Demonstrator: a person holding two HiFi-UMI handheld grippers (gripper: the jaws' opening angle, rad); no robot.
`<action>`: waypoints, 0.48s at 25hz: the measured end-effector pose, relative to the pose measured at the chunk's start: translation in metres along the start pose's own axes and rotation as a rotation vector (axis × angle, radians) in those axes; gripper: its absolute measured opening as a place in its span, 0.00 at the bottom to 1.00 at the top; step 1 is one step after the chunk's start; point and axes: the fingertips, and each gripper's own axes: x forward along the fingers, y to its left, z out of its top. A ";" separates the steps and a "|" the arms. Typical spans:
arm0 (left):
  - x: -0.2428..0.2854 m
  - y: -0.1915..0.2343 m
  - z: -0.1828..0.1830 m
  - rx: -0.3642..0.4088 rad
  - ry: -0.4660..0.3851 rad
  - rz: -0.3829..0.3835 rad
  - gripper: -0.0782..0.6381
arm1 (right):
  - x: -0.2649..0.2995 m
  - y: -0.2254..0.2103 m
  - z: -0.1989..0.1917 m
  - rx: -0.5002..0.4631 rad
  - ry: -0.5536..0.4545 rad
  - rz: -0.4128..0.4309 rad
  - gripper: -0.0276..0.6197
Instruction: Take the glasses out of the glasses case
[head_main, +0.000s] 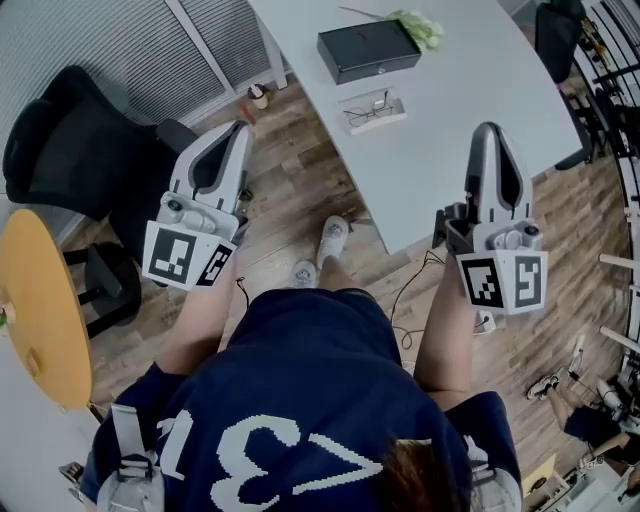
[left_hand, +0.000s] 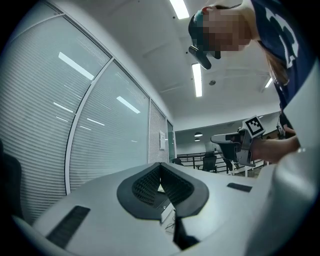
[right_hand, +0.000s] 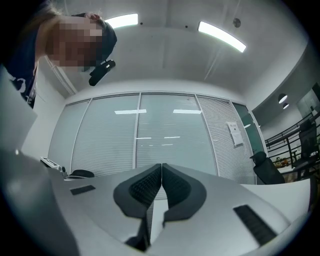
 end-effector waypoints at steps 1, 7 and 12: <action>0.009 0.002 -0.001 0.005 -0.001 0.004 0.13 | 0.008 -0.006 -0.001 0.002 -0.004 0.009 0.08; 0.065 0.008 0.001 0.033 -0.031 0.027 0.13 | 0.047 -0.047 0.000 -0.007 -0.018 0.059 0.08; 0.101 0.012 -0.009 0.019 -0.024 0.032 0.13 | 0.072 -0.076 -0.003 0.000 -0.012 0.072 0.08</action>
